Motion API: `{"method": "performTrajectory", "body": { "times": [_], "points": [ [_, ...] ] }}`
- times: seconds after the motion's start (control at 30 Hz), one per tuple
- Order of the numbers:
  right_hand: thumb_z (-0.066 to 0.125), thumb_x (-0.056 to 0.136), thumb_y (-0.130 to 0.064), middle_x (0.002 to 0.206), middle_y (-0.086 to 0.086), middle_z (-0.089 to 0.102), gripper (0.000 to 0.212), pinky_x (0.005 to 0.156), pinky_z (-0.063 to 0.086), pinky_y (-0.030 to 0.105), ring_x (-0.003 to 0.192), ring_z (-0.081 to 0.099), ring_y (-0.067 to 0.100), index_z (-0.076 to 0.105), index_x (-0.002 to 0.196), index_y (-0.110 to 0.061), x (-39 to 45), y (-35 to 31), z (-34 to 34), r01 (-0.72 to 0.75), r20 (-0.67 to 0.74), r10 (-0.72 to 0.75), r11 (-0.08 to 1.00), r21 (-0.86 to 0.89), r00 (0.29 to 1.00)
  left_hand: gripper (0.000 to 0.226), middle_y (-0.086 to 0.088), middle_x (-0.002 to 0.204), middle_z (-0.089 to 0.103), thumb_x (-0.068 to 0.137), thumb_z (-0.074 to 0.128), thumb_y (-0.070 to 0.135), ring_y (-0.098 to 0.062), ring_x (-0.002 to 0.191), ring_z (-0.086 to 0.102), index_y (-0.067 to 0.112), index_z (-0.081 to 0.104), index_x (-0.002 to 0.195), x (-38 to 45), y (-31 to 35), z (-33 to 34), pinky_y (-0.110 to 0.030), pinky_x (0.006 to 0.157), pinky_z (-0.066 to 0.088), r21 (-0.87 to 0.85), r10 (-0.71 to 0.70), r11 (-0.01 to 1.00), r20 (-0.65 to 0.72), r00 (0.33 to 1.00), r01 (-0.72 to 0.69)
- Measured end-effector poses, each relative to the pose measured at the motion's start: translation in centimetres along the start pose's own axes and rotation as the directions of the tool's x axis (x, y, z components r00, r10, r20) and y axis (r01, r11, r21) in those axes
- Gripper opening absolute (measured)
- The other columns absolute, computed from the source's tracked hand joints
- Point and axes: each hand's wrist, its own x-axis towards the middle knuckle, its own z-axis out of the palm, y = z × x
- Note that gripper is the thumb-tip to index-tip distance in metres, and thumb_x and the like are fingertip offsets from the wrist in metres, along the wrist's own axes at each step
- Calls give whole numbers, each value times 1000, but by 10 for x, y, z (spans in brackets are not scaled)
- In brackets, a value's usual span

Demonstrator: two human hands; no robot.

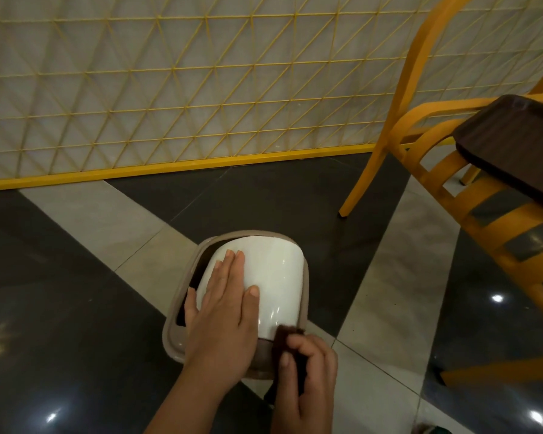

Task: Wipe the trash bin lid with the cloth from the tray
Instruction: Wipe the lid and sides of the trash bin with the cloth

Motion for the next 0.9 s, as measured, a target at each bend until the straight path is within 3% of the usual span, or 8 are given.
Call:
{"method": "performTrajectory", "body": {
  "times": [0.13, 0.27, 0.4, 0.5, 0.6, 0.7, 0.8, 0.9],
  "points": [
    [49, 96, -22, 103, -27, 48, 25, 91, 52, 29, 100, 53, -2, 53, 94, -46, 59, -15, 6, -284, 70, 279, 955, 87, 958, 56, 19, 156, -12, 95, 7, 48, -3, 143, -8, 40, -19, 143, 4, 5, 1, -39, 115, -7, 22, -30, 999, -18, 999, 30],
    [51, 95, -19, 112, -20, 50, 26, 84, 48, 9, 104, 49, -10, 53, 97, -45, 63, -28, 7, -179, 69, 175, 982, 57, 982, 56, 18, 156, -15, 95, 7, 46, -3, 143, -12, 38, -20, 144, 7, 9, 2, -41, 115, -9, 46, -43, 998, -24, 999, 44],
    [47, 84, -43, 111, -24, 51, 18, 87, 53, 42, 106, 56, 8, 55, 100, -46, 15, -5, -1, -107, 14, 107, 994, 35, 994, 57, 17, 156, -15, 95, 6, 46, -4, 143, -13, 38, -19, 145, 7, 11, 1, -43, 116, -9, 54, -48, 997, -18, 999, 49],
    [45, 90, -39, 102, -24, 52, 14, 84, 54, 48, 100, 58, 10, 55, 97, -45, 20, 1, 0, -192, 8, 192, 980, 52, 981, 57, 17, 156, -15, 95, 6, 47, -5, 143, -10, 38, -19, 145, 6, 10, 0, -43, 116, -8, 51, -49, 997, -20, 999, 50],
    [47, 96, -25, 102, -20, 51, 20, 81, 57, 33, 97, 57, 6, 53, 93, -45, 54, -10, 2, -311, 70, 305, 945, 98, 950, 57, 17, 156, -14, 95, 6, 47, -5, 143, -10, 37, -20, 145, 6, 13, 2, -42, 116, -7, 41, -49, 998, -24, 999, 50],
    [51, 95, -16, 107, -21, 50, 24, 83, 49, 11, 102, 51, -7, 55, 98, -40, 71, -28, 4, -183, 70, 178, 981, 72, 982, 56, 16, 157, -13, 96, 7, 46, -5, 143, -10, 37, -19, 145, 8, 16, 6, -42, 116, -5, 22, -49, 999, -44, 998, 50],
    [54, 91, -15, 113, -18, 50, 23, 87, 48, 15, 108, 51, 0, 60, 102, -35, 46, -20, 0, -44, 76, 42, 999, 27, 996, 56, 15, 157, -12, 97, 8, 45, -6, 143, -11, 37, -17, 146, 12, 19, 8, -43, 116, -4, 17, -60, 998, -57, 997, 61],
    [53, 92, -12, 107, -12, 52, 25, 65, 53, 17, 94, 57, 3, 58, 98, -35, 30, -6, -7, -125, 36, 122, 990, 72, 992, 56, 14, 157, -12, 97, 8, 45, -8, 144, -10, 35, -16, 146, 13, 21, 9, -44, 116, -2, 41, -93, 995, -64, 994, 96]
  ]
}}
